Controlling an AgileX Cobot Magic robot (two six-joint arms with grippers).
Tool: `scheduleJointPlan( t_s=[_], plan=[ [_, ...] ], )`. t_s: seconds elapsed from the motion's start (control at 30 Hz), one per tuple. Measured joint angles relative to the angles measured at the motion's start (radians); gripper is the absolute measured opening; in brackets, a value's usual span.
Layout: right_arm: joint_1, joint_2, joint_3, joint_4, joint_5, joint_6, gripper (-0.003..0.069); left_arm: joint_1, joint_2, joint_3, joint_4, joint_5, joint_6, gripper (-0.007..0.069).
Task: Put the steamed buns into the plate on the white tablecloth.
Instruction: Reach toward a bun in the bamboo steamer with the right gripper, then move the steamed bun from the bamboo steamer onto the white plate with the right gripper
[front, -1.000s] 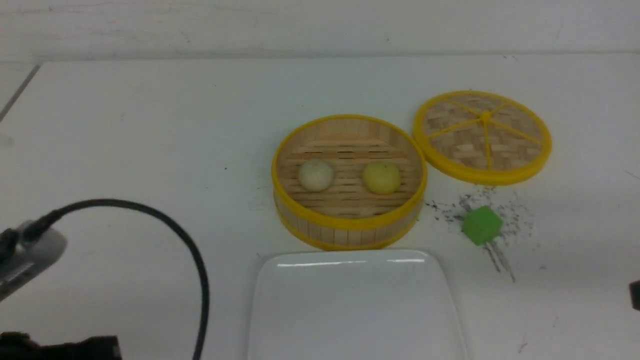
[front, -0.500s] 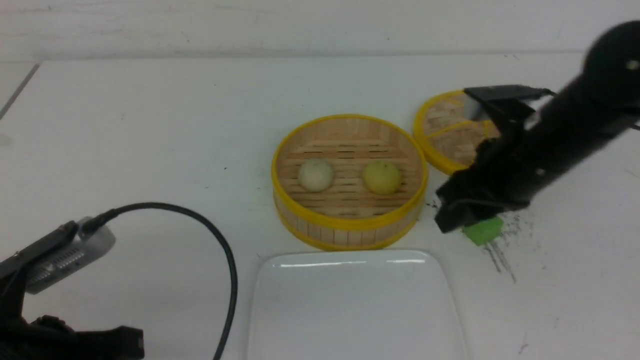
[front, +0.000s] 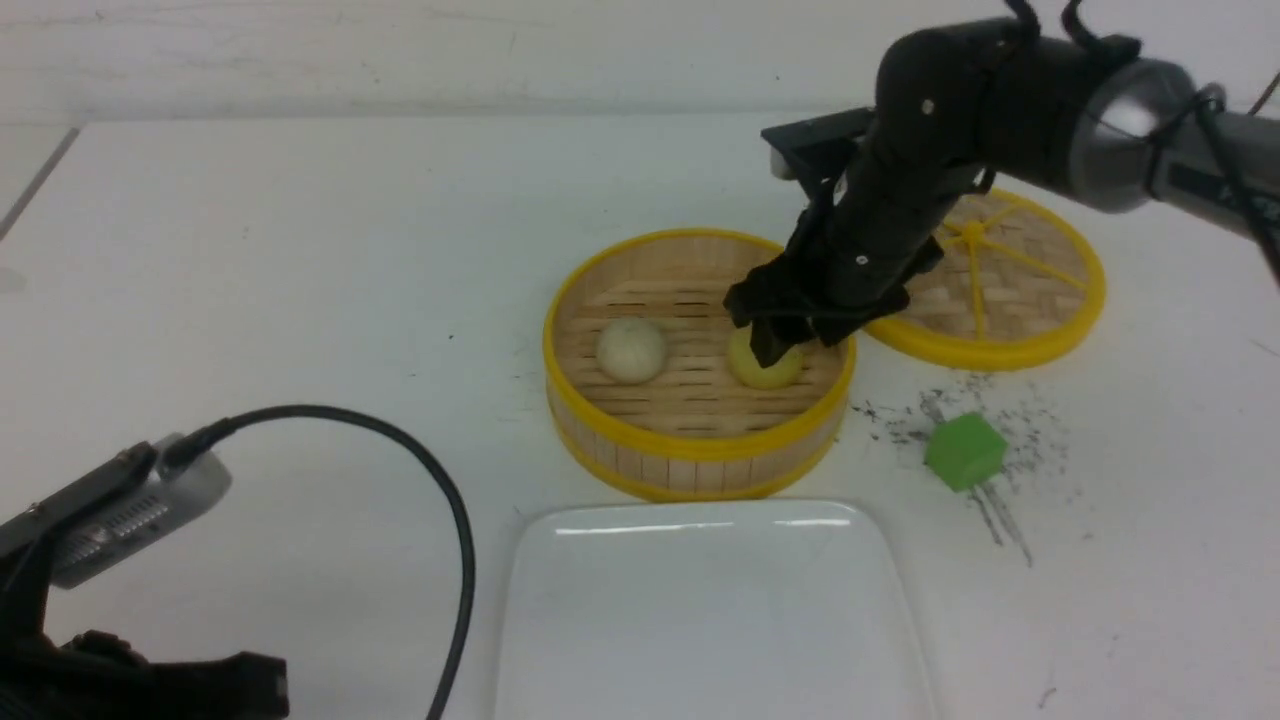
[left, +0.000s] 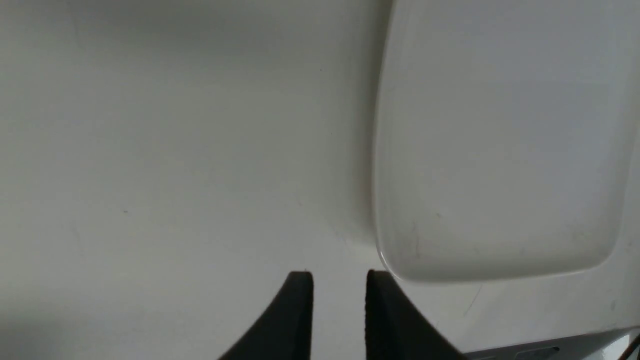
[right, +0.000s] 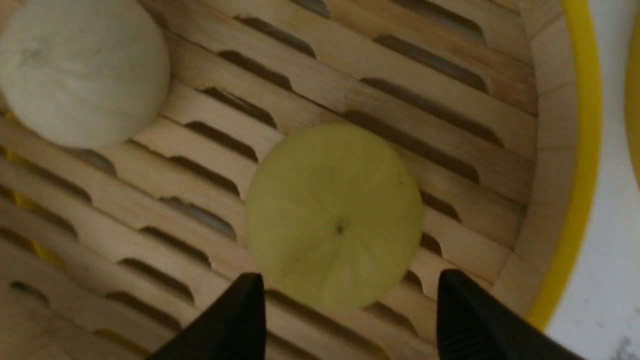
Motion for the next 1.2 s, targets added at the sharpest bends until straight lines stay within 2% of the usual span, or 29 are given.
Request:
scheduleJointPlan(
  t_s=[0.07, 0.2, 0.23, 0.3, 0.4, 0.53, 0.6, 0.67, 0.8, 0.83, 0.87, 0.93, 1.03, 1.07, 1.13, 1.2],
  plan=[
    [0.000, 0.019, 0.000, 0.003, -0.021, -0.005, 0.0440, 0.000, 0.000, 0.000, 0.000, 0.000, 0.000, 0.0218],
    [0.000, 0.046, -0.001, 0.008, -0.042, -0.010, 0.0316, 0.000, 0.000, 0.000, 0.000, -0.002, 0.000, 0.0237],
    [0.000, 0.044, -0.002, 0.008, -0.040, -0.013, 0.0216, 0.000, 0.000, 0.000, 0.000, -0.002, 0.000, 0.0237],
    [0.000, 0.025, -0.002, 0.008, -0.020, -0.025, 0.0078, 0.000, 0.000, 0.000, 0.000, -0.002, 0.000, 0.0239],
    [0.000, -0.040, -0.001, 0.009, 0.062, -0.051, 0.0015, 0.000, 0.000, 0.000, 0.000, 0.000, 0.000, 0.0240],
    [0.000, -0.183, 0.013, 0.009, 0.203, -0.062, 0.0015, 0.000, 0.000, 0.000, 0.000, 0.019, 0.000, 0.0241],
    [0.000, -0.314, 0.082, 0.017, 0.273, -0.062, 0.0016, 0.000, 0.000, 0.000, 0.000, 0.034, 0.000, 0.0241],
    [0.002, -0.433, 0.196, 0.058, 0.260, -0.062, 0.0022, 0.000, 0.000, 0.000, 0.000, 0.040, 0.000, 0.0241],
    [0.032, -0.573, 0.492, 0.145, 0.075, -0.062, 0.0025, 0.000, 0.000, 0.000, 0.000, 0.045, 0.000, 0.0241],
    [0.073, -0.613, 0.649, 0.186, -0.052, -0.062, 0.0031, 0.000, 0.000, 0.000, 0.002, 0.042, 0.000, 0.0241],
    [0.079, -0.615, 0.665, 0.190, -0.066, -0.062, 0.0031, 0.000, 0.000, 0.000, 0.002, 0.042, 0.000, 0.0241],
    [0.151, -0.618, 0.816, 0.217, -0.226, -0.062, 0.0050, 0.000, 0.000, 0.000, 0.007, 0.022, 0.000, 0.0241],
    [0.215, -0.587, 0.919, 0.219, -0.361, -0.062, 0.0103, 0.000, 0.000, 0.000, 0.012, 0.001, 0.000, 0.0241],
    [0.234, -0.568, 0.942, 0.216, -0.400, -0.062, 0.0139, 0.000, 0.000, 0.000, 0.012, -0.010, 0.000, 0.0241],
    [0.255, -0.521, 0.959, 0.216, -0.449, -0.062, 0.0263, 0.000, 0.000, -0.002, 0.012, -0.029, -0.002, 0.0241],
    [0.258, -0.509, 0.957, 0.216, -0.449, -0.058, 0.0331, 0.000, 0.002, -0.010, 0.012, -0.026, -0.012, 0.0242]
  ],
)
